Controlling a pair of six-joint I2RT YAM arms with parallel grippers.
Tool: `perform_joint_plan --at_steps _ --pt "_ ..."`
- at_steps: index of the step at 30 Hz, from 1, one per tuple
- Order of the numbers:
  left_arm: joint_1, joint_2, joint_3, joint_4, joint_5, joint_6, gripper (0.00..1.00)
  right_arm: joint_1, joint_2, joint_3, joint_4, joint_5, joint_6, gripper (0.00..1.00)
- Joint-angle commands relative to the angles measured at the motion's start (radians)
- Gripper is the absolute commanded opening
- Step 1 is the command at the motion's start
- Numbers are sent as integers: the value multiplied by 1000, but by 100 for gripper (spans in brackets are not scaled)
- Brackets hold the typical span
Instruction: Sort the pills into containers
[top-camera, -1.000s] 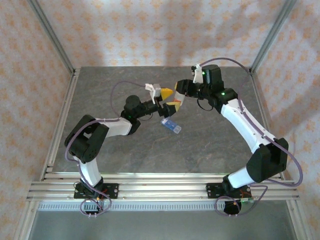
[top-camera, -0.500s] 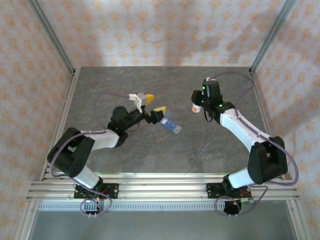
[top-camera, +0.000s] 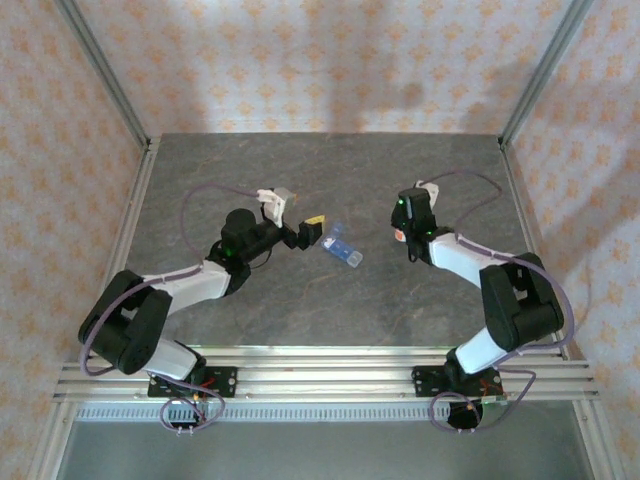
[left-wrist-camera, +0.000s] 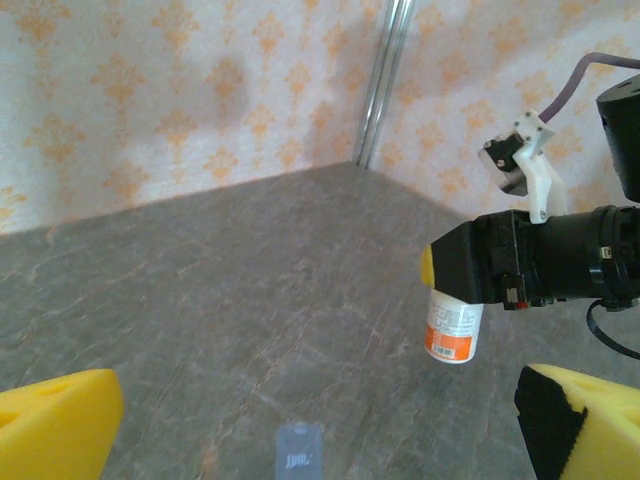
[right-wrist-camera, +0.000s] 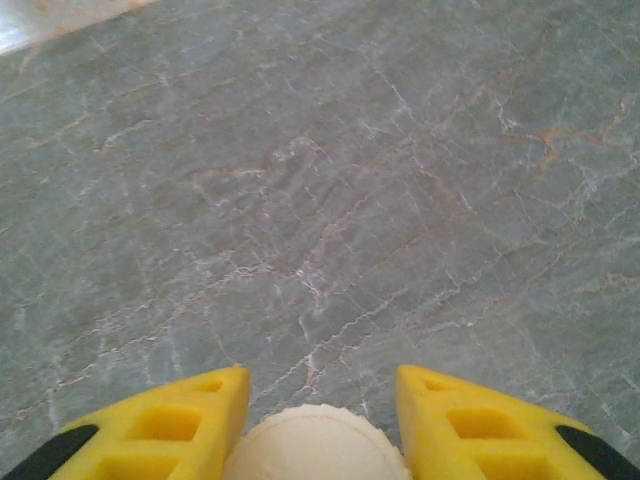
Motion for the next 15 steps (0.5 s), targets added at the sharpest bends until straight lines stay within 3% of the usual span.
perform_joint_plan --at_steps 1,15 --pt "5 -52 29 -55 -40 58 100 -4 17 -14 86 54 53 28" --pt "6 -53 15 1 -161 14 100 -5 4 -61 71 82 81 62"
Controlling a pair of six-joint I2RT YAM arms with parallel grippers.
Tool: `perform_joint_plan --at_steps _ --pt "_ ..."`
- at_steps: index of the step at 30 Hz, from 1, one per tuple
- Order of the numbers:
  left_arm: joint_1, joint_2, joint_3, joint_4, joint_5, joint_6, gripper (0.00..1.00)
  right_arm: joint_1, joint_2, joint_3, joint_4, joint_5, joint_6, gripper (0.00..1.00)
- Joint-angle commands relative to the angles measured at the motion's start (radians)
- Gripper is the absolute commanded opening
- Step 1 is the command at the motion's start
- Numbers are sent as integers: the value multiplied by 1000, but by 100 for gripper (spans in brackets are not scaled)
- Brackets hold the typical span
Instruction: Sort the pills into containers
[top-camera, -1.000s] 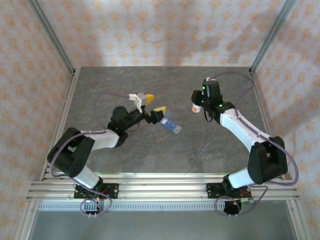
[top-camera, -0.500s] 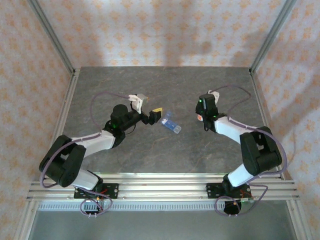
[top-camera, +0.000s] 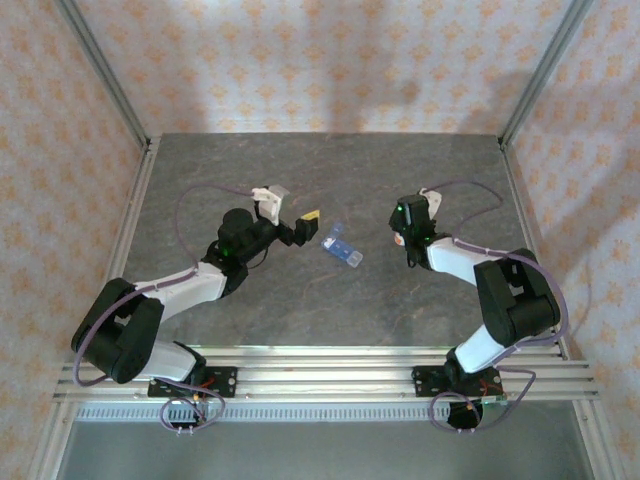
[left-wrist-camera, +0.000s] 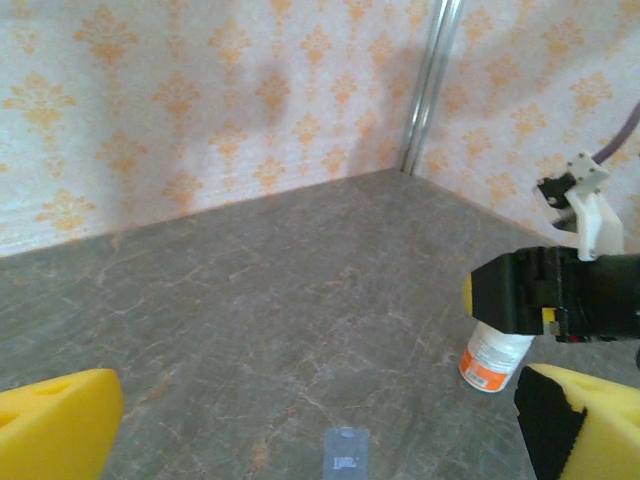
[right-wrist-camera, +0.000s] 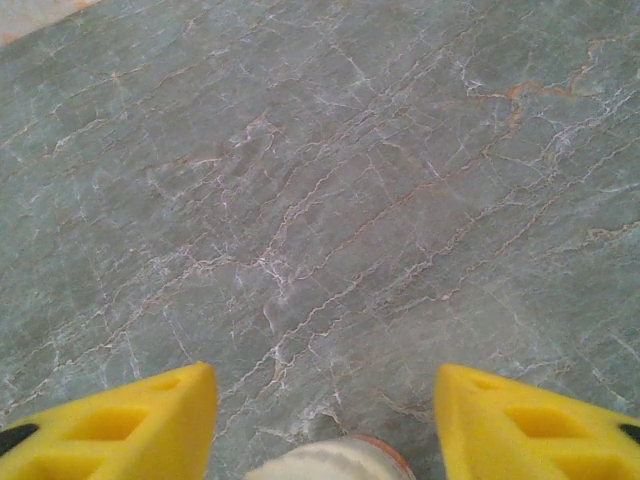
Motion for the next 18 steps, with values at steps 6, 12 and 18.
perform_joint_plan --at_steps 6,12,18 --pt "16 7 23 79 -63 -93 100 -5 -120 32 -61 -14 -22 69" --pt "48 48 28 168 -32 -204 100 -4 -198 161 -256 -274 -58 69" --pt "63 94 -11 370 15 -193 100 59 -205 218 -396 -528 -80 70"
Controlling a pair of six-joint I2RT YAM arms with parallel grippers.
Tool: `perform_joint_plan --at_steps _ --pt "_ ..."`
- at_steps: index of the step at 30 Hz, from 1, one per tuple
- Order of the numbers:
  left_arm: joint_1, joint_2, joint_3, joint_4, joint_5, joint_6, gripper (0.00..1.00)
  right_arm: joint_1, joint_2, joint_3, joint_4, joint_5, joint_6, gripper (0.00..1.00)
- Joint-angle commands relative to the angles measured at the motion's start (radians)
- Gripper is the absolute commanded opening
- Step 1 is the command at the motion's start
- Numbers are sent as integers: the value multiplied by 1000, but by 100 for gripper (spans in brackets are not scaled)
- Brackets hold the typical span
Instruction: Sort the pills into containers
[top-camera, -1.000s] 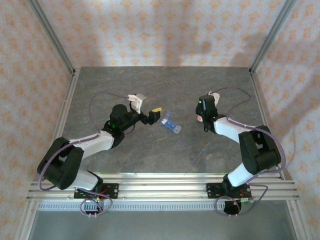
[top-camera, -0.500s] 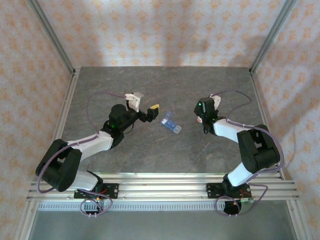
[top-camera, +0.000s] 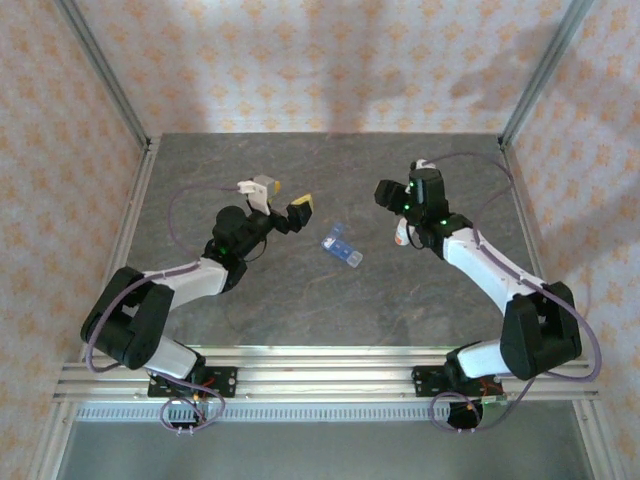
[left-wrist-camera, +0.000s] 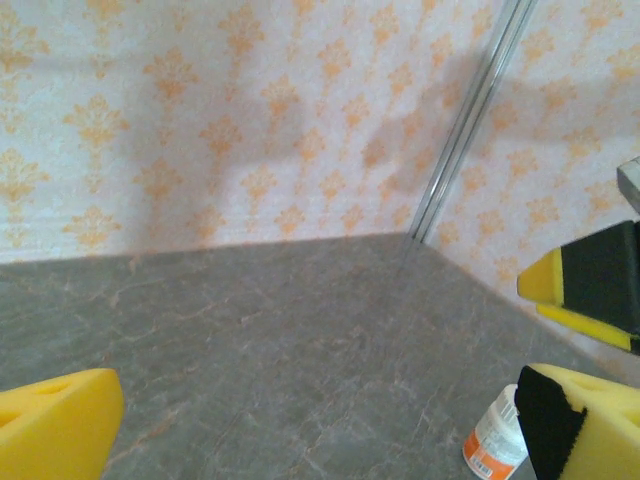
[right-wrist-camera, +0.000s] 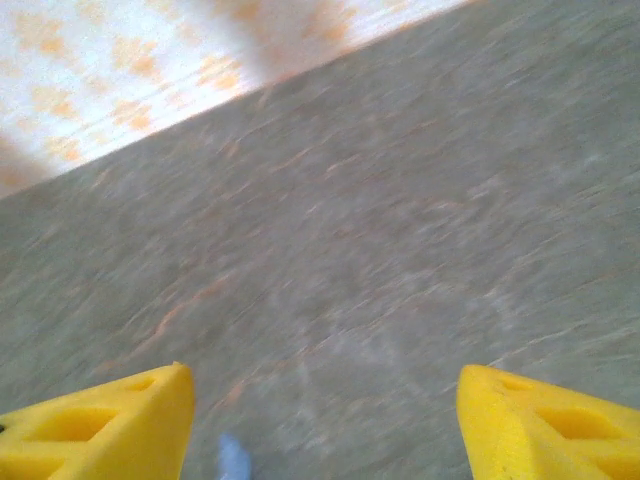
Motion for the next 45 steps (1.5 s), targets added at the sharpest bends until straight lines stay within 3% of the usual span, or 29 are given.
perform_joint_plan --at_steps 1,6,14,16,21,30,45 --pt "6 9 -12 158 -12 -16 100 71 -5 14 -157 -183 -36 70" --pt "5 -42 35 -21 -56 57 100 196 19 -20 -183 -221 -25 70" --pt "5 -88 265 -611 -172 88 100 313 101 -77 -128 -256 23 68" --pt "5 -81 299 -675 -198 79 100 333 122 -85 -117 -257 24 68" --pt "6 -90 264 -613 -205 94 100 349 187 -99 -85 -269 32 68" --pt "6 -92 297 -679 -236 145 100 344 268 -99 -82 -204 8 67" --pt "6 -77 328 -728 -196 149 100 175 325 -45 -96 -231 -22 66"
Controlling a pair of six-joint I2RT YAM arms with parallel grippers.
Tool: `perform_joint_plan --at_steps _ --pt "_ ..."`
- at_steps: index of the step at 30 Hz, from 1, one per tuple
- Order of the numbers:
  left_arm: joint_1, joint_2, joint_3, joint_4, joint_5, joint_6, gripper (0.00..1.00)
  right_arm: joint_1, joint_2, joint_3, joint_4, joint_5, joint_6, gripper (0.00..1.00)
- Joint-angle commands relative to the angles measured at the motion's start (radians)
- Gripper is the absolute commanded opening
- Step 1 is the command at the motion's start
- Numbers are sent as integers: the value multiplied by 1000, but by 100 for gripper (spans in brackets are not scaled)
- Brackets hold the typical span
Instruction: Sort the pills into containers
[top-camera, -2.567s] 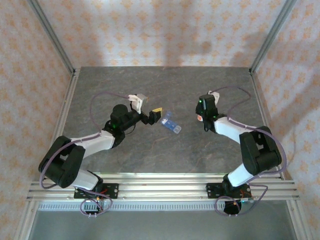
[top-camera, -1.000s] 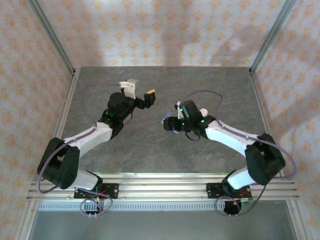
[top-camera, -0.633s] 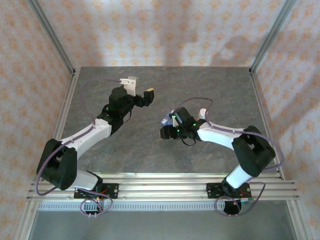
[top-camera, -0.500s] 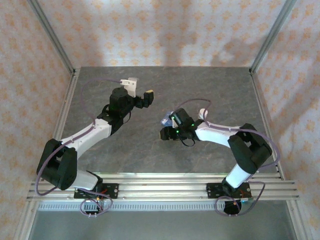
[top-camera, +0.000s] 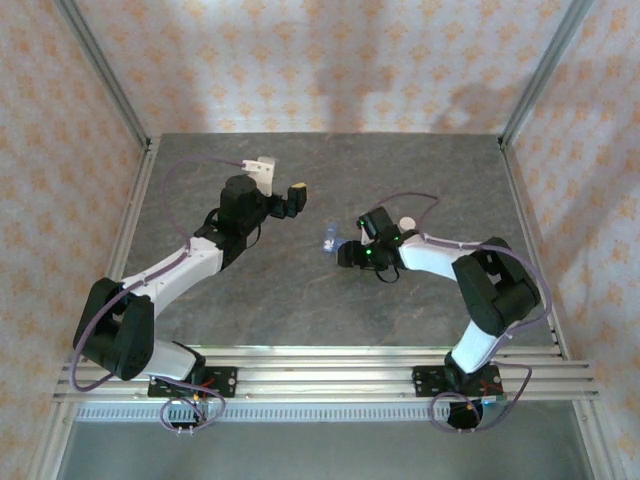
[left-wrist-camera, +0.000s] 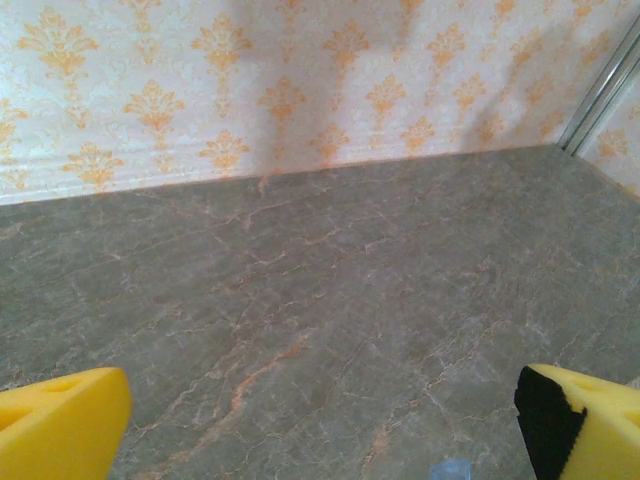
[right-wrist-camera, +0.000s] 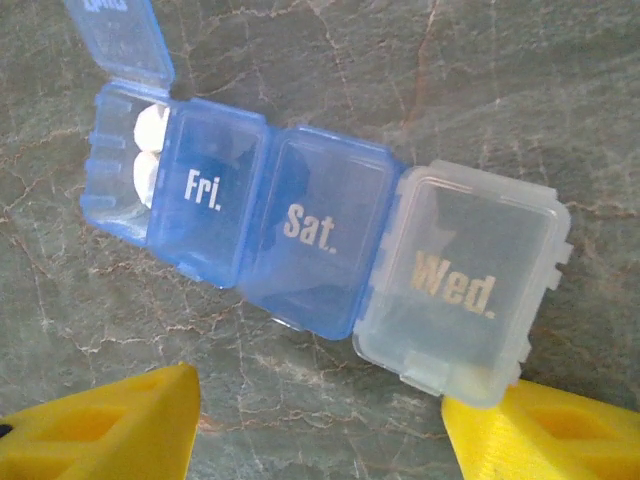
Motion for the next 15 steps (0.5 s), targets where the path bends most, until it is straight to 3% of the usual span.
perform_joint_plan --at_steps 1,11,15 --pt "6 -7 49 -45 16 26 100 -23 10 33 1 -7 -22 66" --pt "5 65 130 -155 22 50 100 -54 -126 49 -56 -19 -22 64" --pt "5 117 176 -199 34 50 96 -55 -79 122 -129 83 -10 53"
